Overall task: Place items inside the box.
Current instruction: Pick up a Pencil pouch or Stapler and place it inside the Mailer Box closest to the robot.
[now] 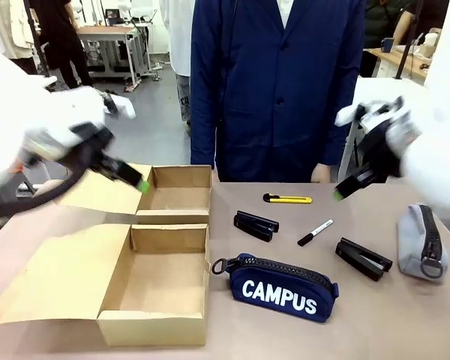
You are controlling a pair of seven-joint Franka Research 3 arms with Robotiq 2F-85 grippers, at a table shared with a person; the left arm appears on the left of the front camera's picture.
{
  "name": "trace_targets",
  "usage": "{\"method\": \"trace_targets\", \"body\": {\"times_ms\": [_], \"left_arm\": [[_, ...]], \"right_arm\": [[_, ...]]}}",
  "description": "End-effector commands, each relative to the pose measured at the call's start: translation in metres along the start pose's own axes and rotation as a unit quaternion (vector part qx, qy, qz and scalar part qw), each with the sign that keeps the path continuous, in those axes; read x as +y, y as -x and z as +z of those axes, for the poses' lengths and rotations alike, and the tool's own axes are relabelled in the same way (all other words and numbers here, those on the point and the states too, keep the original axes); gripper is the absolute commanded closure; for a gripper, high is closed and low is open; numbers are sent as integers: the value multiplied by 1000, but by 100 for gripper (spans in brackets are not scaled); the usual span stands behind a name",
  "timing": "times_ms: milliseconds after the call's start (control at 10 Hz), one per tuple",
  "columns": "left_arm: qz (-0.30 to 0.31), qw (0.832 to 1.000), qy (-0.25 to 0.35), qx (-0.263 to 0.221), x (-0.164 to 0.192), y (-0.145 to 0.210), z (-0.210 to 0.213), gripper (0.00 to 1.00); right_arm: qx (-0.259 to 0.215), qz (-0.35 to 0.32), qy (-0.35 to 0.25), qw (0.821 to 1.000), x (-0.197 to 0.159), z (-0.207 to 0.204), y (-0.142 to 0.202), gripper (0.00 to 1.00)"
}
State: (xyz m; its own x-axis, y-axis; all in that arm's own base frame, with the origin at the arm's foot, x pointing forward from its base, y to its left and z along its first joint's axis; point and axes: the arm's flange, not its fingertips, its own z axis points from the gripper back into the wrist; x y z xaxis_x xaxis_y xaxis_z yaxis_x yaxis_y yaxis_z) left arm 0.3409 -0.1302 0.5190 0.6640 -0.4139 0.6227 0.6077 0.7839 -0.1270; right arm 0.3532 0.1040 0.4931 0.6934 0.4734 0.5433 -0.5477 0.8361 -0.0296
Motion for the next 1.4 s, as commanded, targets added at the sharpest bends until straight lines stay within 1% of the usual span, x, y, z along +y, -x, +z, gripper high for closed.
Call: {"method": "trace_targets", "body": {"times_ms": [0,100,200,300,400,500,600,700,800,900,1000,1300], "left_arm": [[48,993,107,-7,36,19,70,0],[94,984,152,-20,72,38,95,0],[172,965,192,-57,116,73,118,0],[256,939,207,-102,163,111,136,0],[334,906,205,-160,193,153,145,0],[384,872,223,-207,218,189,149,0],[412,843,241,-249,217,209,143,0],[426,819,254,-289,209,219,132,0],[452,798,249,-313,195,217,123,0],[472,797,211,-312,178,203,107,0],[463,807,245,-274,249,235,164,0],[463,807,245,-274,249,235,164,0]], "right_arm": [[6,-114,-87,990,-33,71,55,0],[-38,-208,-140,967,-66,94,86,0],[-96,-270,-199,937,-102,114,129,0],[-149,-335,-231,901,-135,123,171,0],[-205,-395,-268,854,-172,124,215,0],[-244,-436,-294,815,-196,120,245,0],[-277,-465,-305,783,-212,114,267,0],[-294,-493,-303,760,-223,108,281,0],[-291,-518,-288,751,-226,101,287,0],[-242,-488,-283,789,-218,129,304,0],[-242,-488,-283,789,-218,129,304,0],[-242,-488,-283,789,-218,129,304,0]]}}
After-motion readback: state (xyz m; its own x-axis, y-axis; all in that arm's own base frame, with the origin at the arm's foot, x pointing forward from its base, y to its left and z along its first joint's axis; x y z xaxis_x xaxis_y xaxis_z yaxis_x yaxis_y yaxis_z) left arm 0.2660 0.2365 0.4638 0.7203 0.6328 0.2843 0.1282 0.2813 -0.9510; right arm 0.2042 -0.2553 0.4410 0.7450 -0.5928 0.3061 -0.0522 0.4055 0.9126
